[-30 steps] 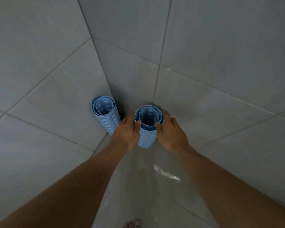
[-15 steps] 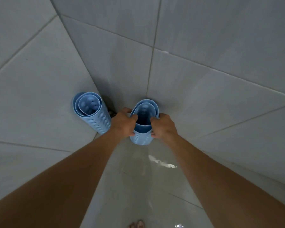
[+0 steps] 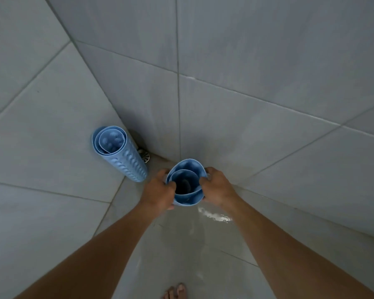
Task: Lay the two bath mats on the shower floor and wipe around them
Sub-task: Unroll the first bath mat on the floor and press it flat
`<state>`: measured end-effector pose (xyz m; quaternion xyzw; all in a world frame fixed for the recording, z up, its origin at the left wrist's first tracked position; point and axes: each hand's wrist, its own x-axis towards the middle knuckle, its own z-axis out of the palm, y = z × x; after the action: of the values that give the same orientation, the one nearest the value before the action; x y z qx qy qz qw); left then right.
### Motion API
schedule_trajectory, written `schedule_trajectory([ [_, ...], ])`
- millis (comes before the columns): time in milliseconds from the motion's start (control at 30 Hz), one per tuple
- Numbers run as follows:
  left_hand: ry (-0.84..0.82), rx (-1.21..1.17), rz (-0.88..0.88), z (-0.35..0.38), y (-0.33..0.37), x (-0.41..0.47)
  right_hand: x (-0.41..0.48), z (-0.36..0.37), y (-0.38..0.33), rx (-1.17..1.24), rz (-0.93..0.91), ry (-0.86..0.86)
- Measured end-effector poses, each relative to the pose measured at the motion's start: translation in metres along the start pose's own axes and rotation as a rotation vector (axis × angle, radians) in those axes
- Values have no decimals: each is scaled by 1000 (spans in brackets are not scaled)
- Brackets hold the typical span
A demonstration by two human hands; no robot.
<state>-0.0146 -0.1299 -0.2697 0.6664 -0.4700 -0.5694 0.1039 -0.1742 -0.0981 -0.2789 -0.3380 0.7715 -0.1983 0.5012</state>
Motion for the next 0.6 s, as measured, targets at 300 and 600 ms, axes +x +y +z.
schedule_trajectory([
  [300,76,85,-34,59,-4,-71,-58,-51,42,-45,-130,-49],
  [600,36,158,-129,128,-13,-117,-91,-104,94,-184,-171,-126],
])
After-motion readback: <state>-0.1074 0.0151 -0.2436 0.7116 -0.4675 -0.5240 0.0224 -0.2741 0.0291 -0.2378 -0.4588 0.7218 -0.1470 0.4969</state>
